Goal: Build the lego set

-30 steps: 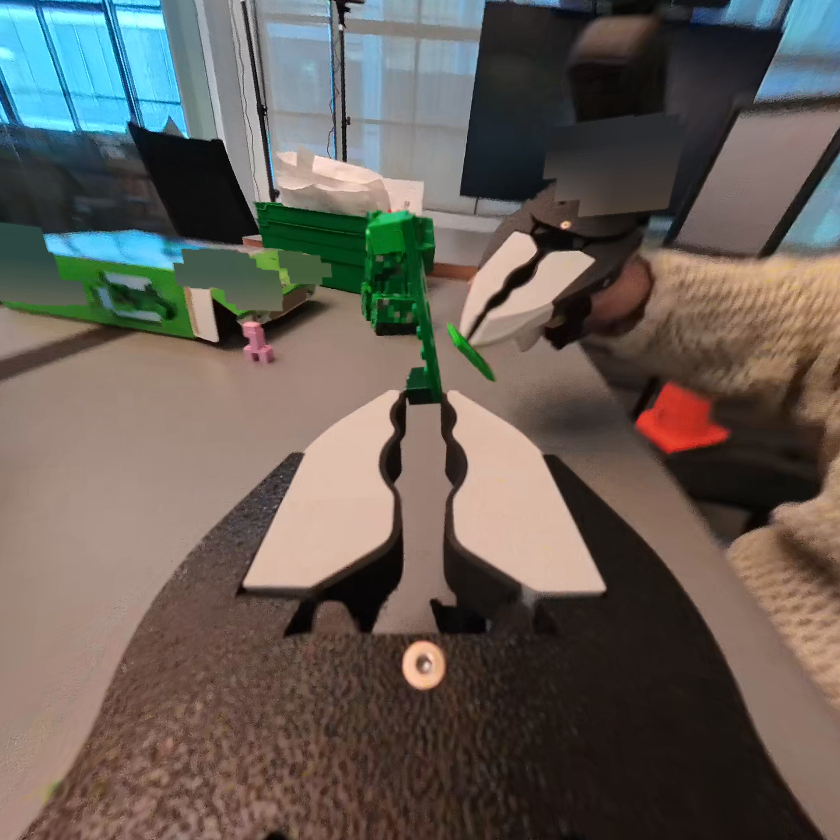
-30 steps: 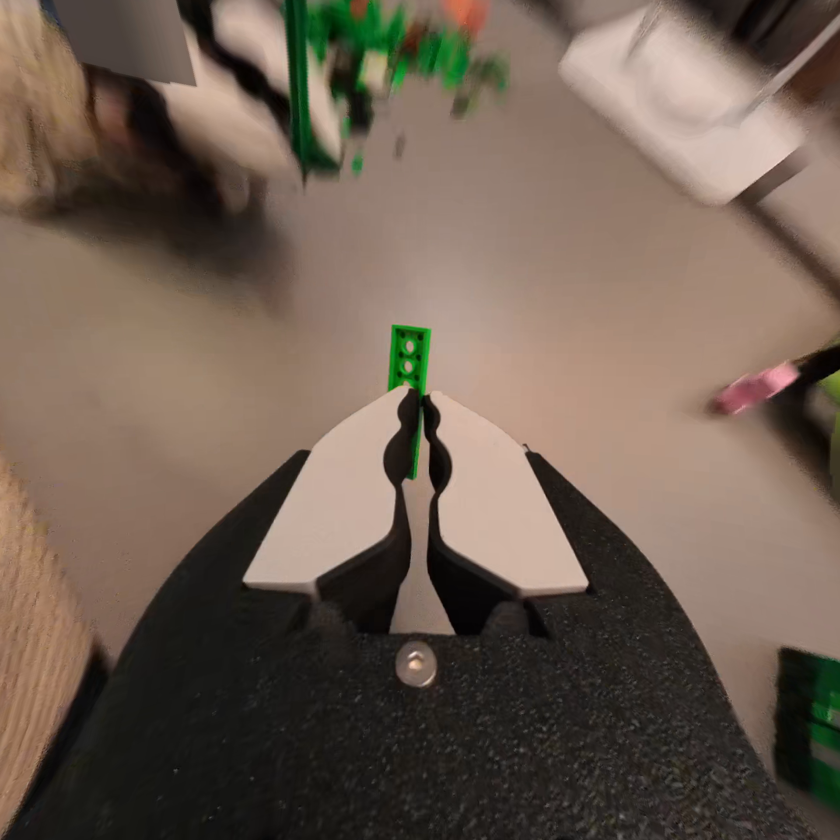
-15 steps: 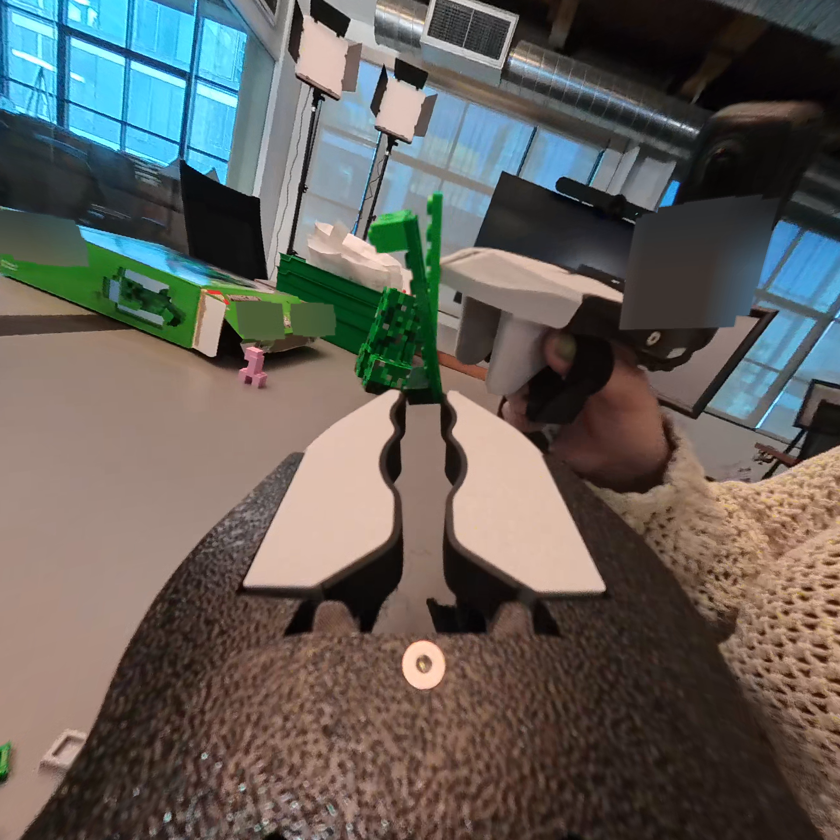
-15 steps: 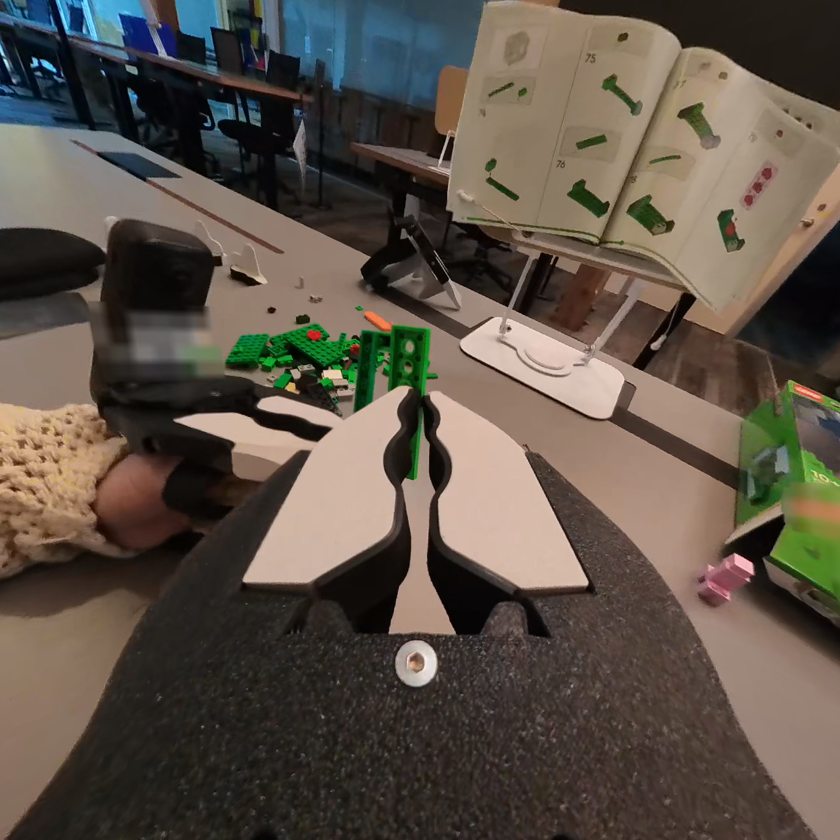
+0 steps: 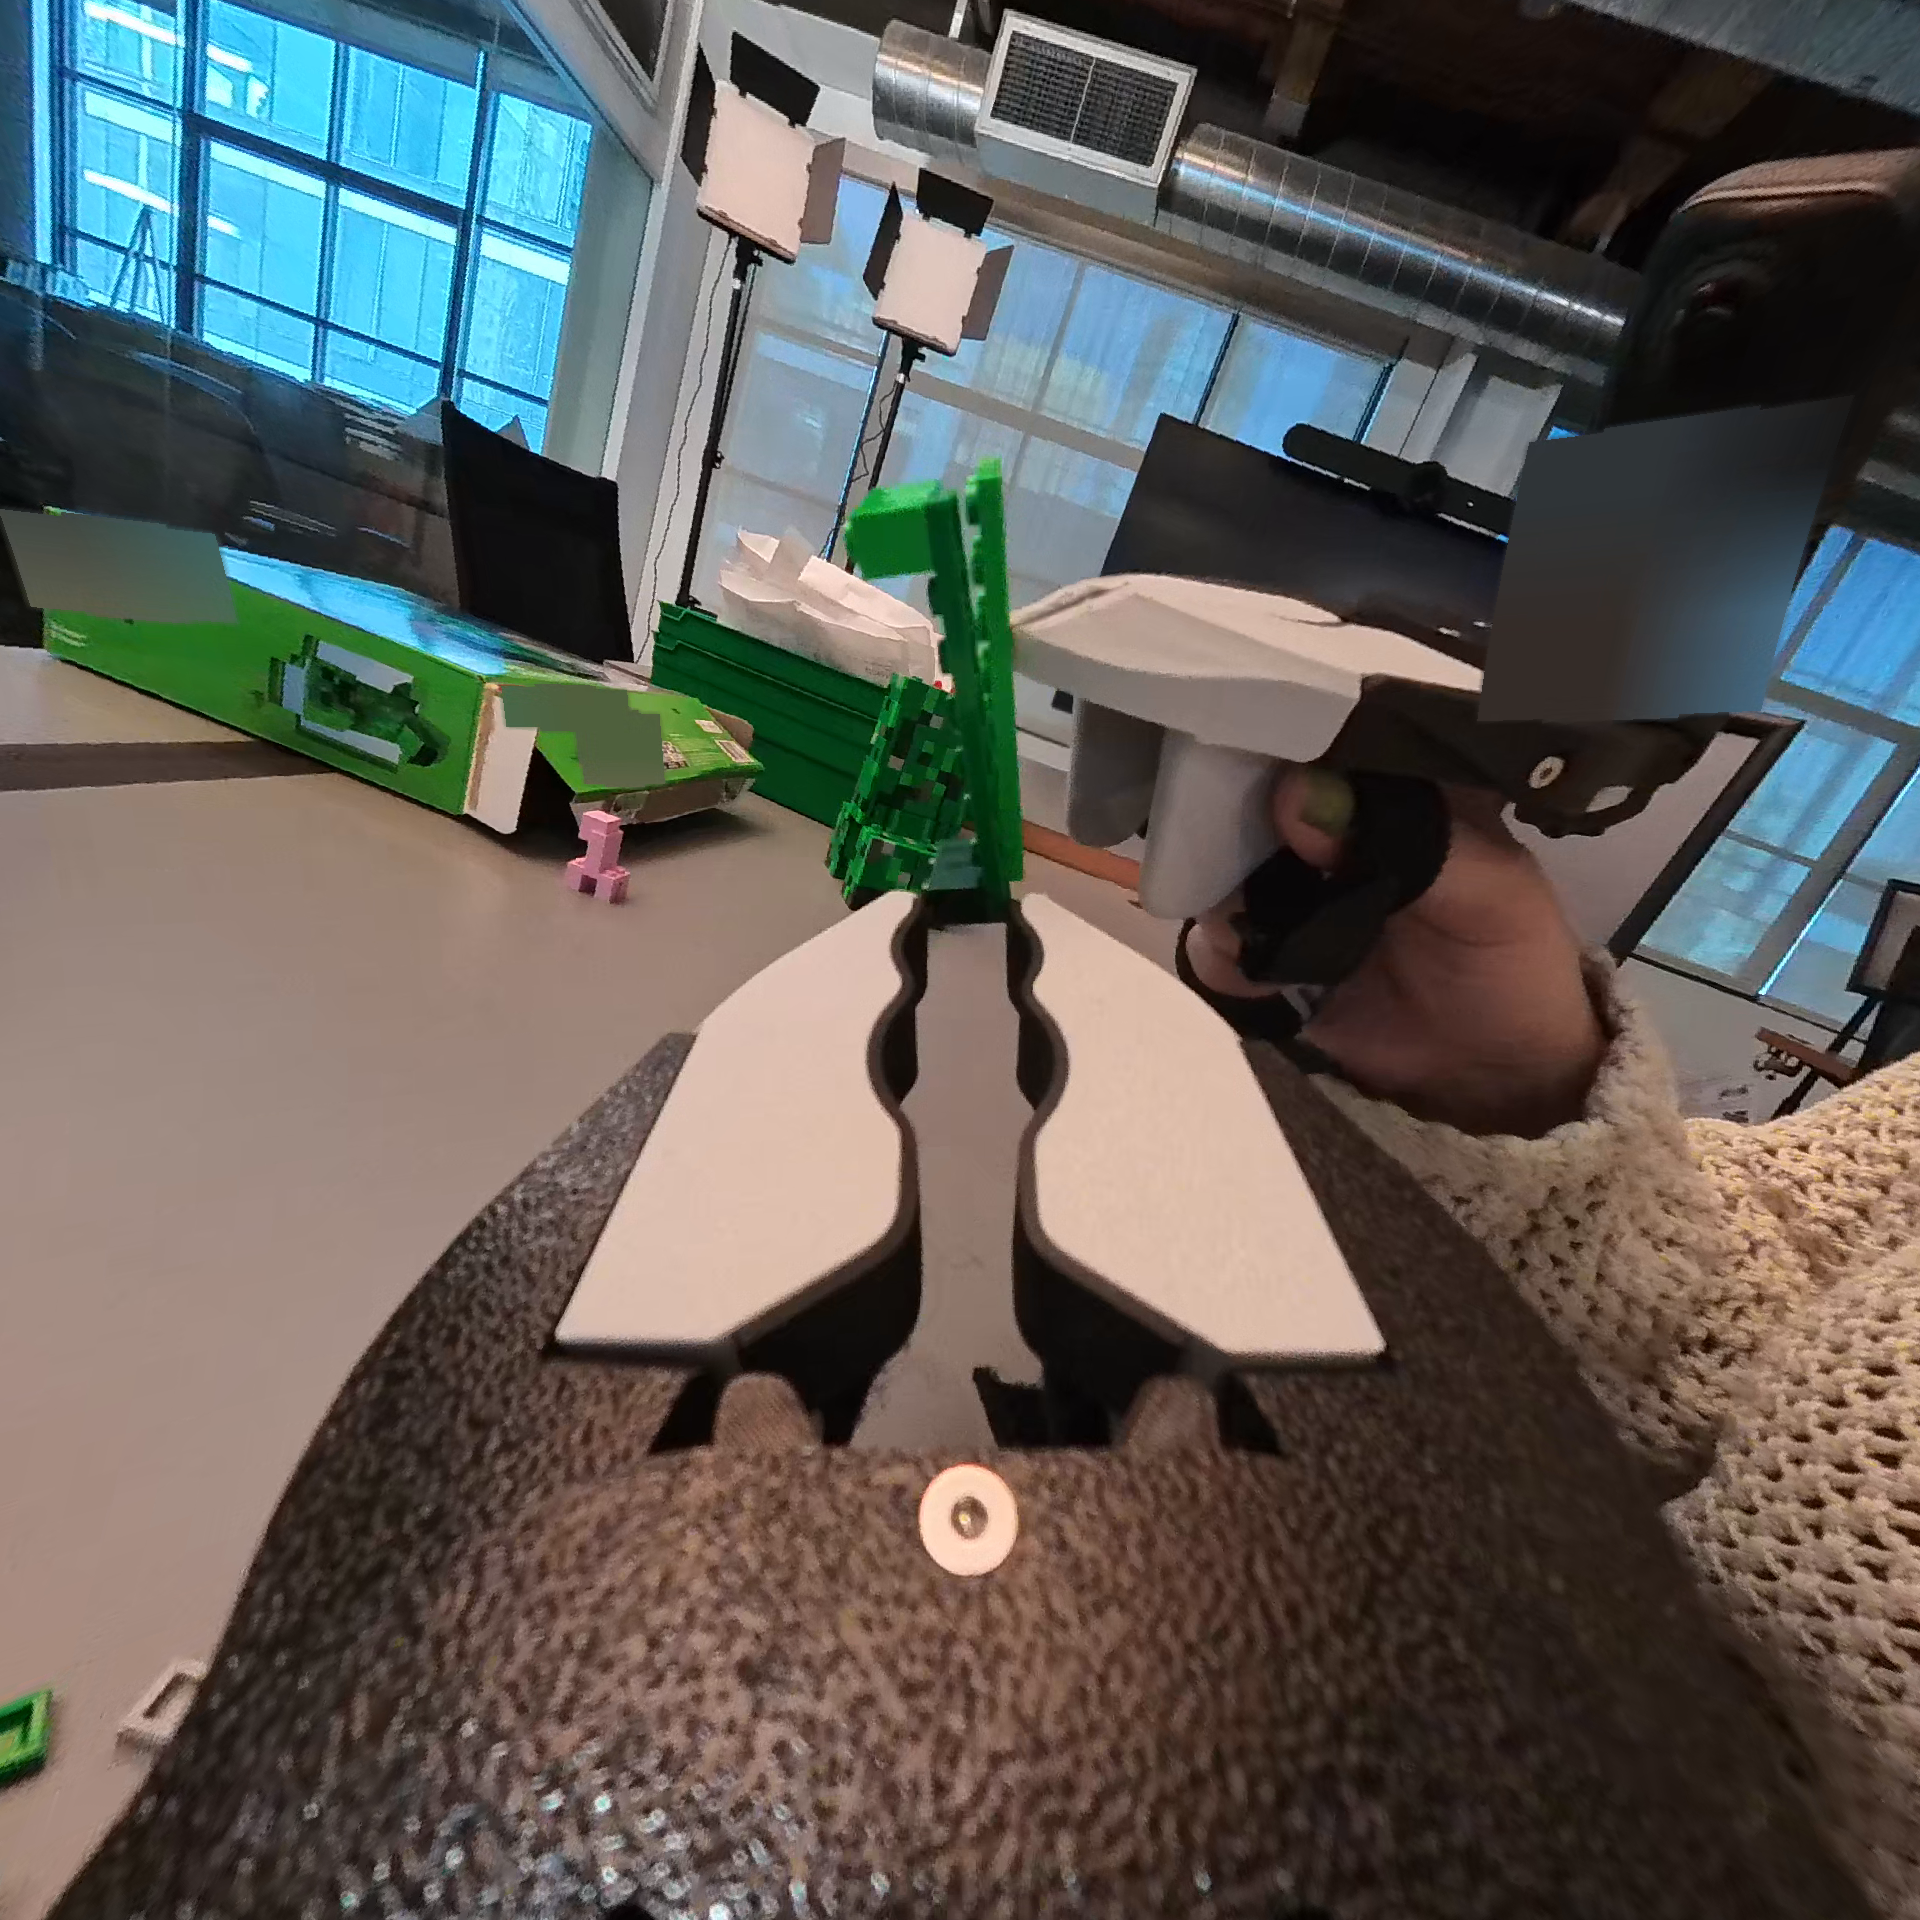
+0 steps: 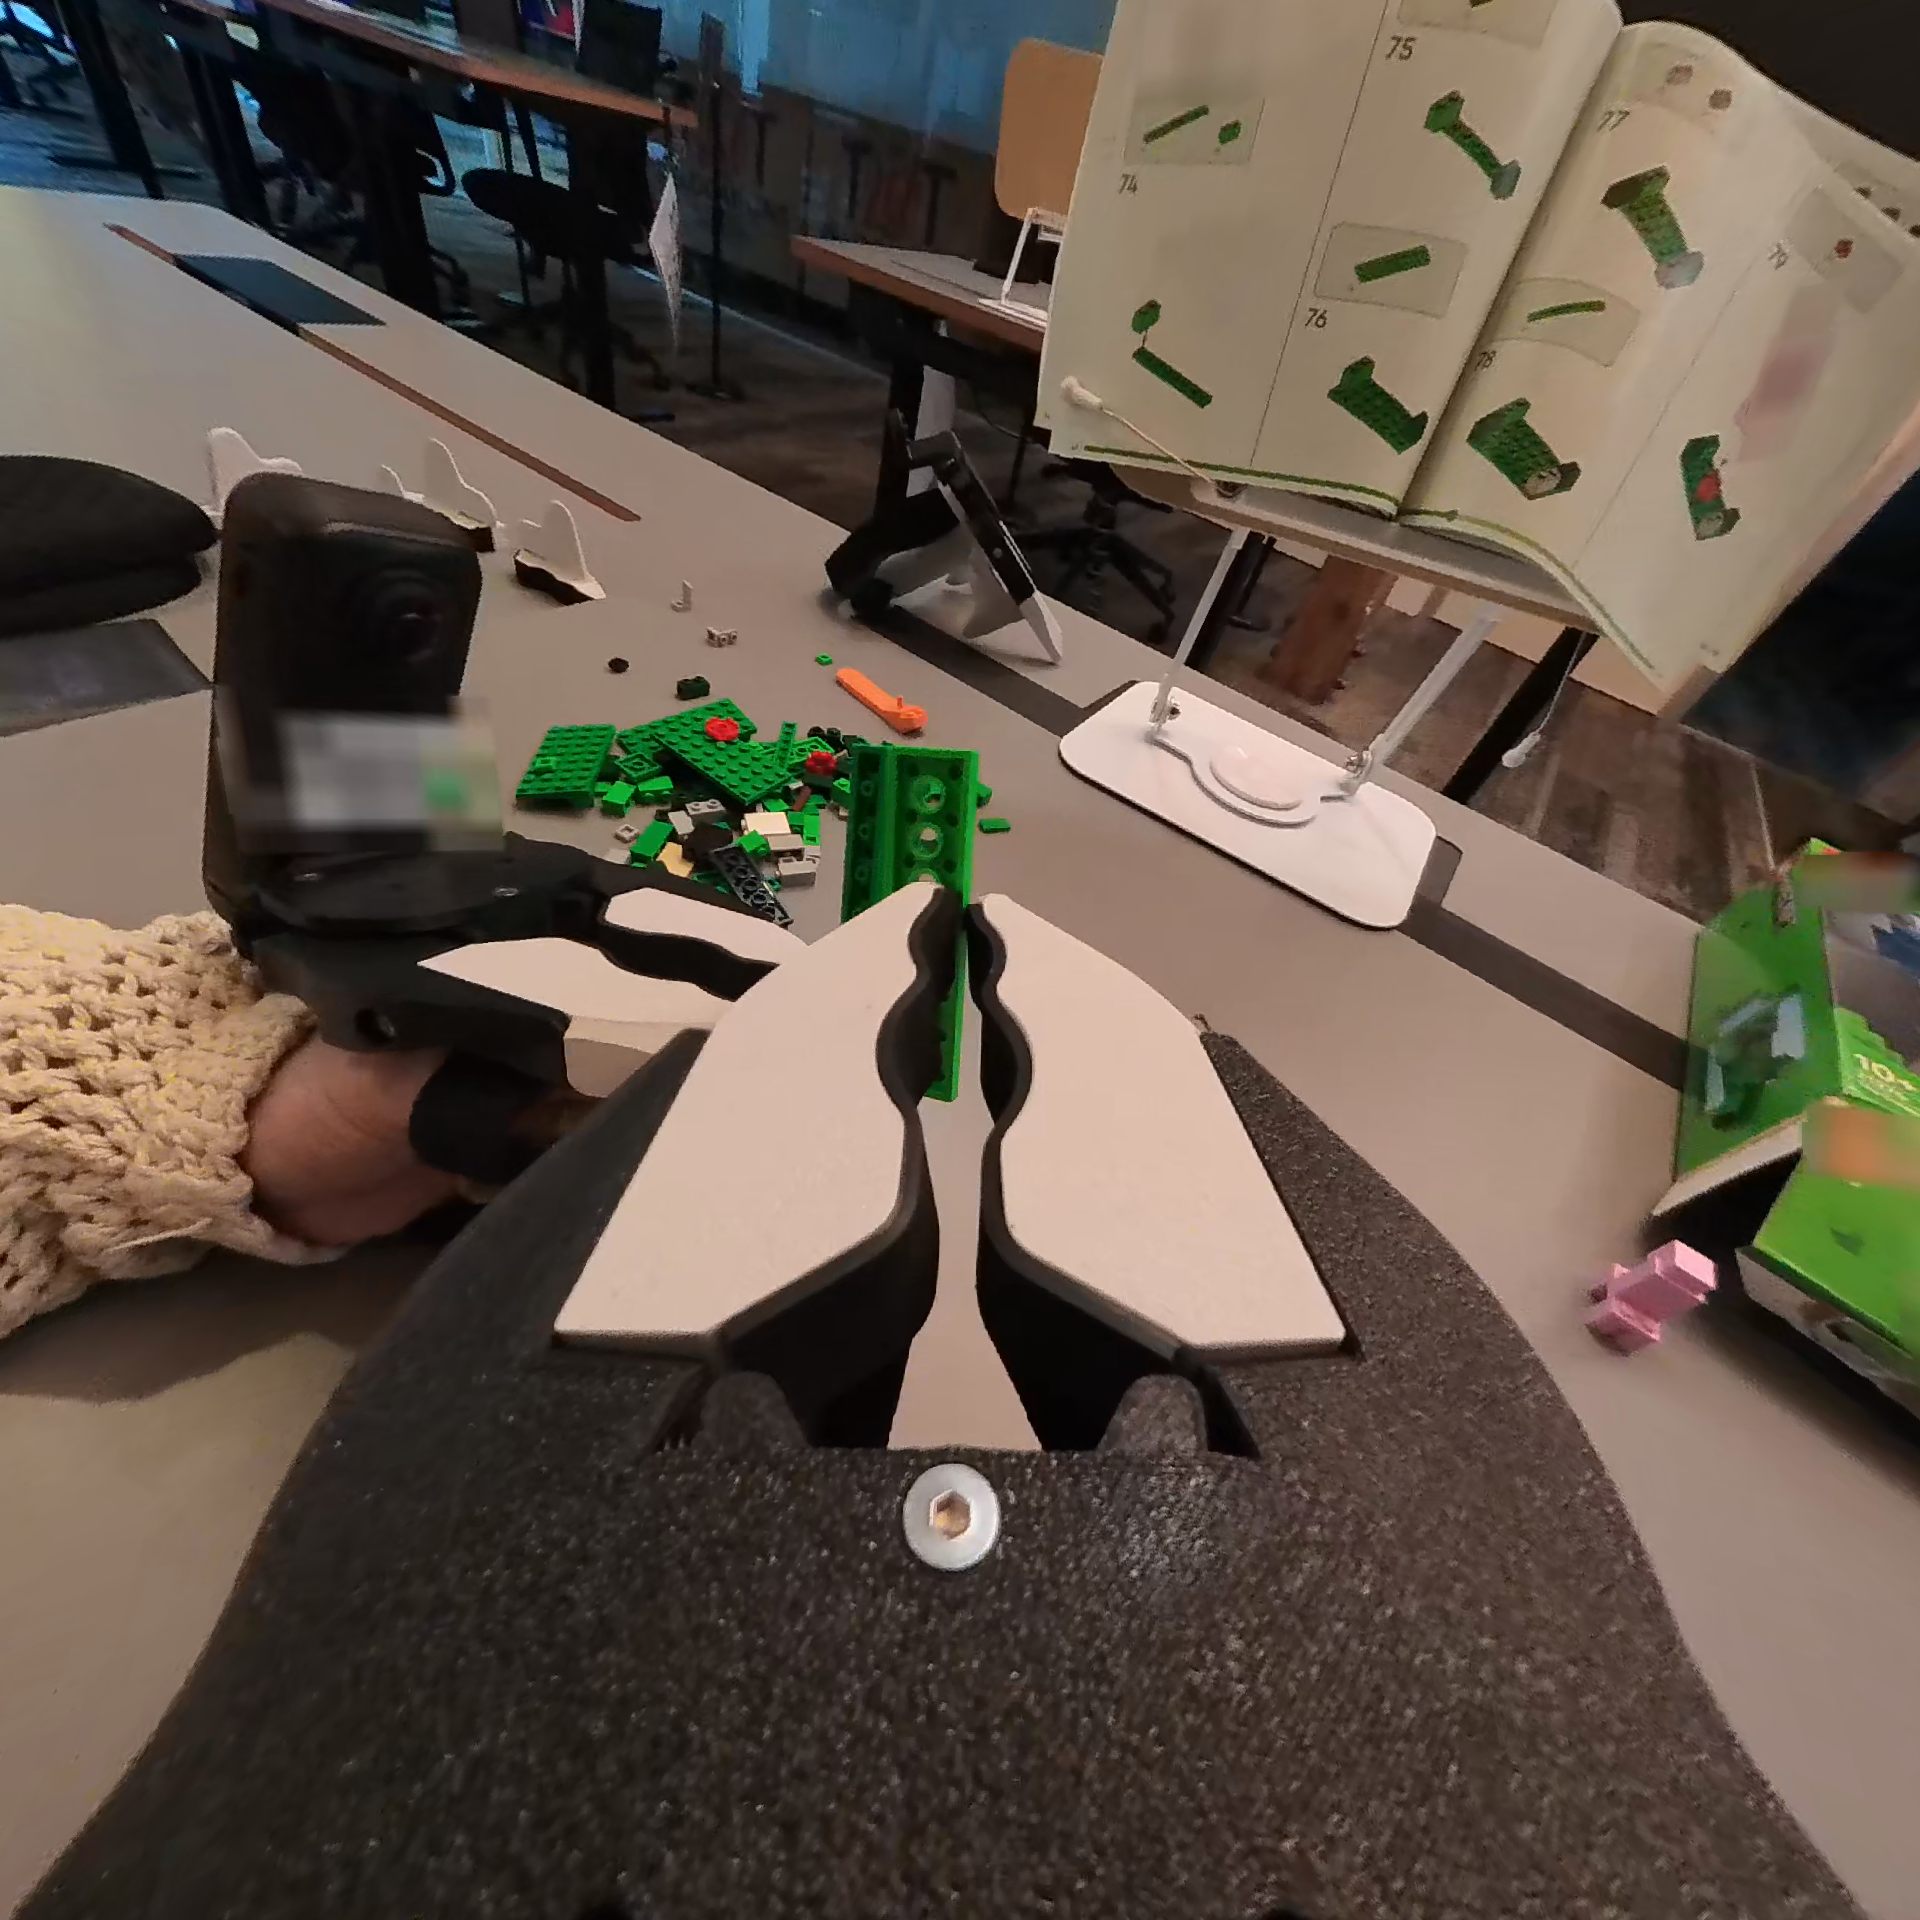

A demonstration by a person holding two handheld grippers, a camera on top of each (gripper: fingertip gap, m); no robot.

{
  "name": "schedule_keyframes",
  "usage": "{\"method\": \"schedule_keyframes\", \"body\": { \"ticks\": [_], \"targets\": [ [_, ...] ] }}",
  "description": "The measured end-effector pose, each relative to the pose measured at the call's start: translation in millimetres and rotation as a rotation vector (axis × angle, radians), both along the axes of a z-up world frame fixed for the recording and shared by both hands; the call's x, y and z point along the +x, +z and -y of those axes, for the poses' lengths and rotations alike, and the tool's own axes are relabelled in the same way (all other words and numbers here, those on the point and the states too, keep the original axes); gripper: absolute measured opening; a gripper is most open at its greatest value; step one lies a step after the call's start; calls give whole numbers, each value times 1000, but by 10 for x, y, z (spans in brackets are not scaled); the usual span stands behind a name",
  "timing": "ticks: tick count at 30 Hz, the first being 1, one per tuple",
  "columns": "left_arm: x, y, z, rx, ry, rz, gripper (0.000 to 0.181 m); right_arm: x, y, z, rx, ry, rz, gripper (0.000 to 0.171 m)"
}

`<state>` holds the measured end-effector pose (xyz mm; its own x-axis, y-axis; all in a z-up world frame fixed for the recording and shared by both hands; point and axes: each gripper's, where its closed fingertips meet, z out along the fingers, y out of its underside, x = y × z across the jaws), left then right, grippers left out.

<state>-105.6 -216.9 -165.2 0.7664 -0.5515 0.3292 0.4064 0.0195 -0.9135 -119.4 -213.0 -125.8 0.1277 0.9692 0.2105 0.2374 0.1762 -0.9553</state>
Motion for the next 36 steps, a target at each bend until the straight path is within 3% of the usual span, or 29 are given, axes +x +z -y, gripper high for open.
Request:
{"method": "schedule_keyframes", "body": {
  "ticks": [7, 12, 16, 21, 27, 36],
  "targets": [
    [-15, -4, -13, -32, 17, 72, 13, -31, -16, 14, -34, 6, -4, 2],
    [-71, -33, -1, -147, 74, 395, 13, -61, -30, 3, -55, 22, 60, 2],
    [-136, -264, 5, -283, 108, 696, 13, -59, -127, -88, -163, 43, 170, 2],
    [-151, -417, -31, -372, 105, 848, 13, -157, -411, -53, -362, 160, 410, 1],
    [-166, -447, -38, -379, 121, 857, 13, -302, -650, -51, -454, 225, 712, 1],
    [-159, -451, -38, -380, 125, 845, 13, -410, -722, -73, -402, 204, 845, 2]
  ]
}}
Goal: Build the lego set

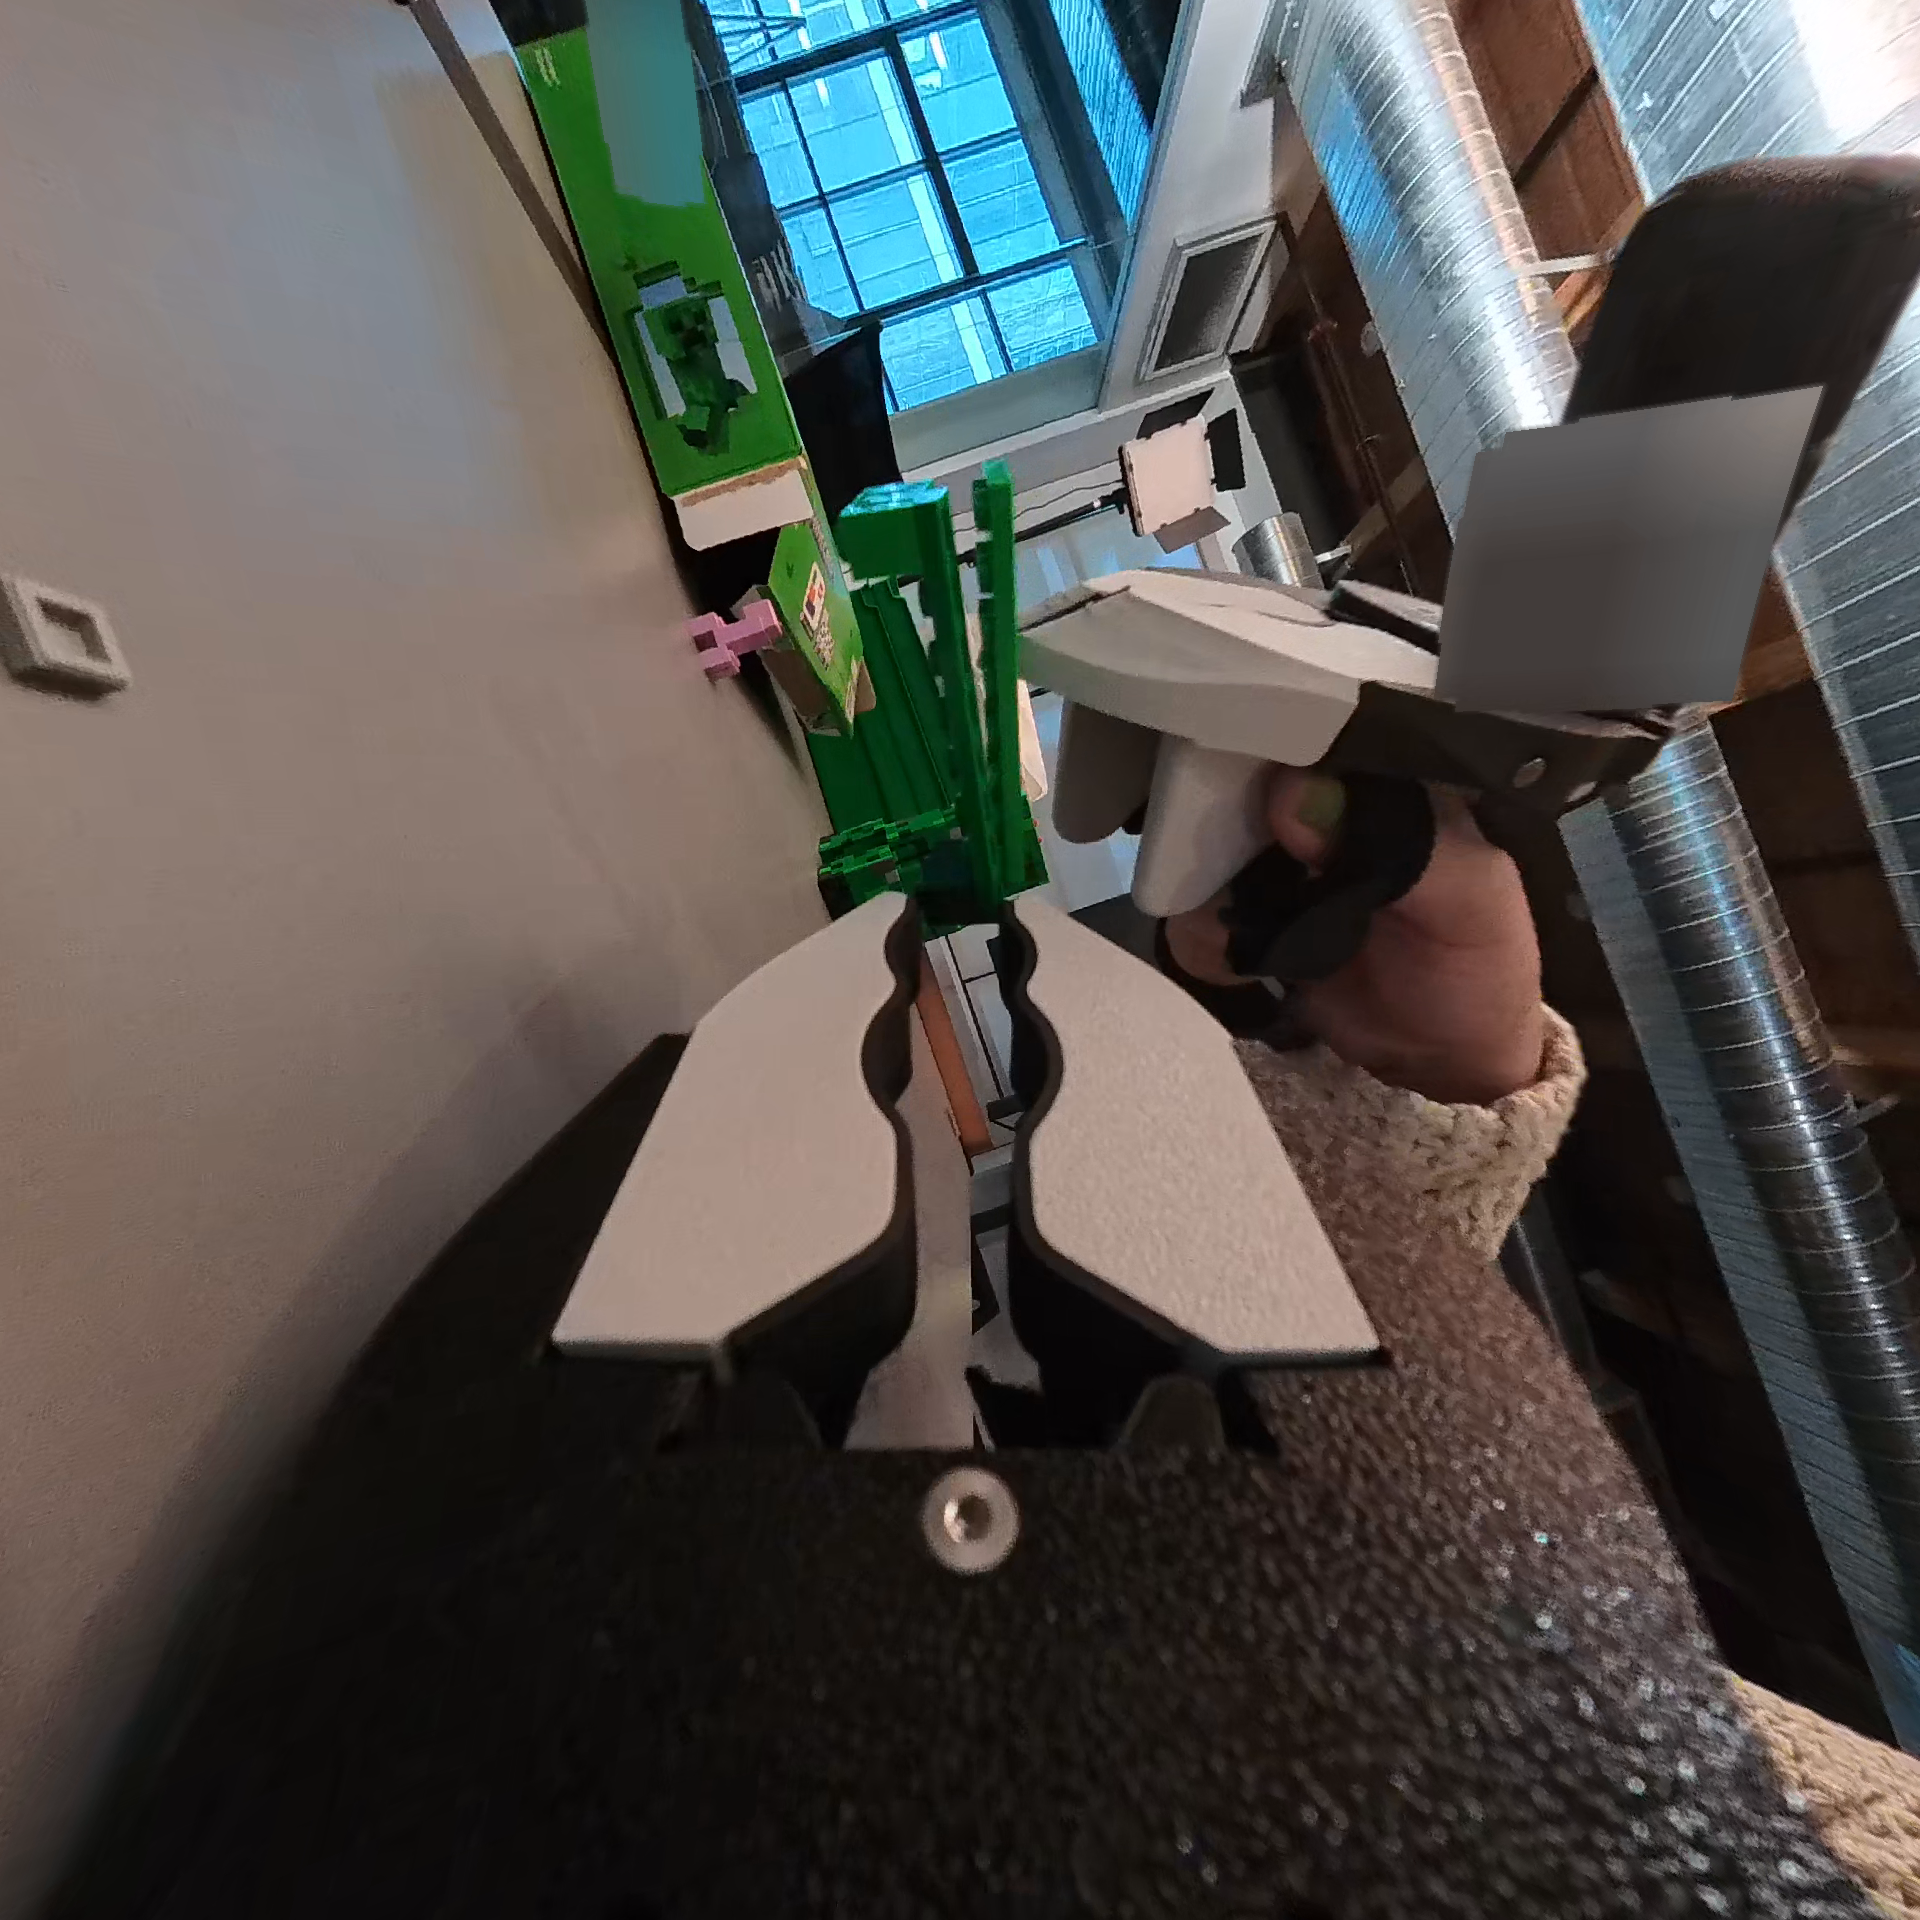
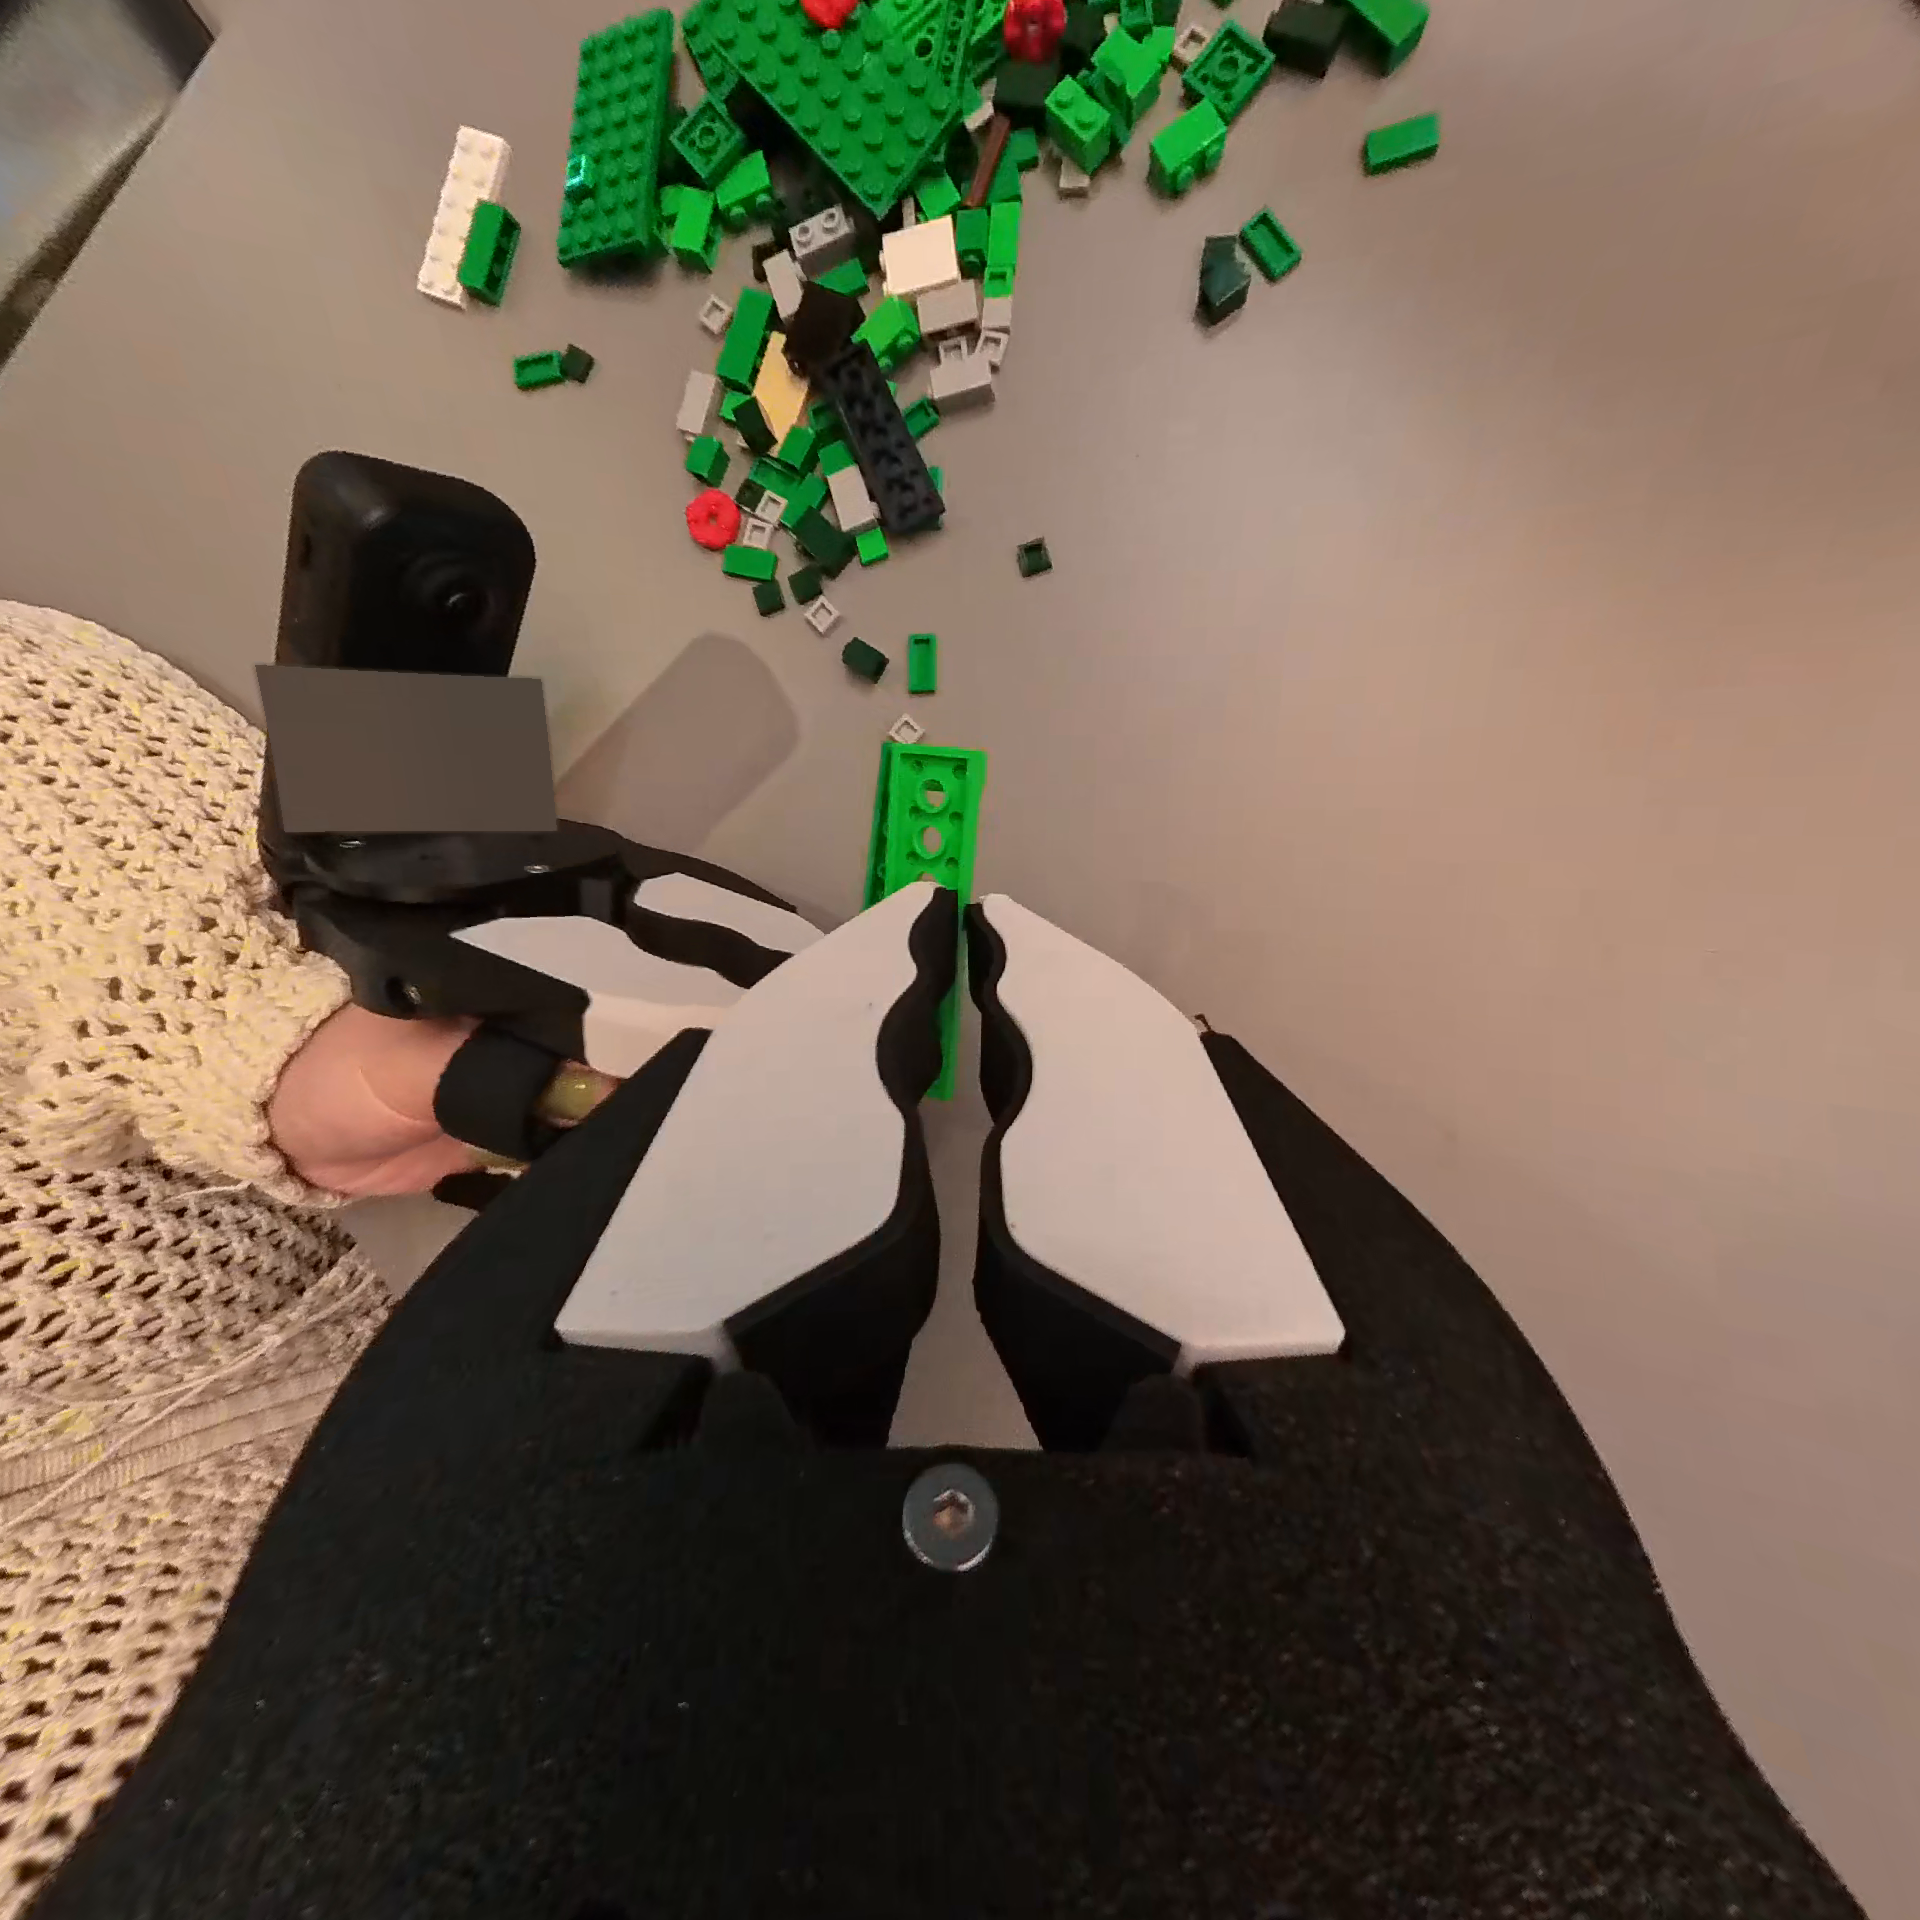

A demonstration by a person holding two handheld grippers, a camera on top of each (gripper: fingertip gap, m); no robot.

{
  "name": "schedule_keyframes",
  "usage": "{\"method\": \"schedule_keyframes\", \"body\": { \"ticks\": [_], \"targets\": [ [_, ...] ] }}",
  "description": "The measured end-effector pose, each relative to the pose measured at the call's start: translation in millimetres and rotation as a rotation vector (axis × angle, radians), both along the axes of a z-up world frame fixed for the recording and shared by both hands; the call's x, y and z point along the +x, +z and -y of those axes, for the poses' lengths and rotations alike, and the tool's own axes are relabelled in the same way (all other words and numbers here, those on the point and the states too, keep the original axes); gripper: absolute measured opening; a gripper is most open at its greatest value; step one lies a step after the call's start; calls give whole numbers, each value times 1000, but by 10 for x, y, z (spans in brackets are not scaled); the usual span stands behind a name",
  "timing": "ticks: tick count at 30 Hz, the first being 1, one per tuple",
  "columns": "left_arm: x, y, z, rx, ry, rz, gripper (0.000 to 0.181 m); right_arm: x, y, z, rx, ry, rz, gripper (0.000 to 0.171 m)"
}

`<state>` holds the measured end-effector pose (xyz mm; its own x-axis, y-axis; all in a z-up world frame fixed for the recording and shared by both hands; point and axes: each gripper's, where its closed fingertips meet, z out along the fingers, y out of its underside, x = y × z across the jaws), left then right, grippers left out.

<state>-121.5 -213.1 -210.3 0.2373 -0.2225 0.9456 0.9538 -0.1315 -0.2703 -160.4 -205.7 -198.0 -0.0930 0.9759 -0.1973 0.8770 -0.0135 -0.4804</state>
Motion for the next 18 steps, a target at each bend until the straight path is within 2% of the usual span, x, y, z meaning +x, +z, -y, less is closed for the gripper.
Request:
{"method": "schedule_keyframes", "body": {
  "ticks": [10, 18],
  "targets": [
    [11, 7, 1, 5, -1, -14, 13, 13, 2, -31, 184, -44, 29, 2],
    [23, 17, 4, 11, -5, -24, 13, 18, -4, 7, 185, -60, 34, 2]
  ]
}}
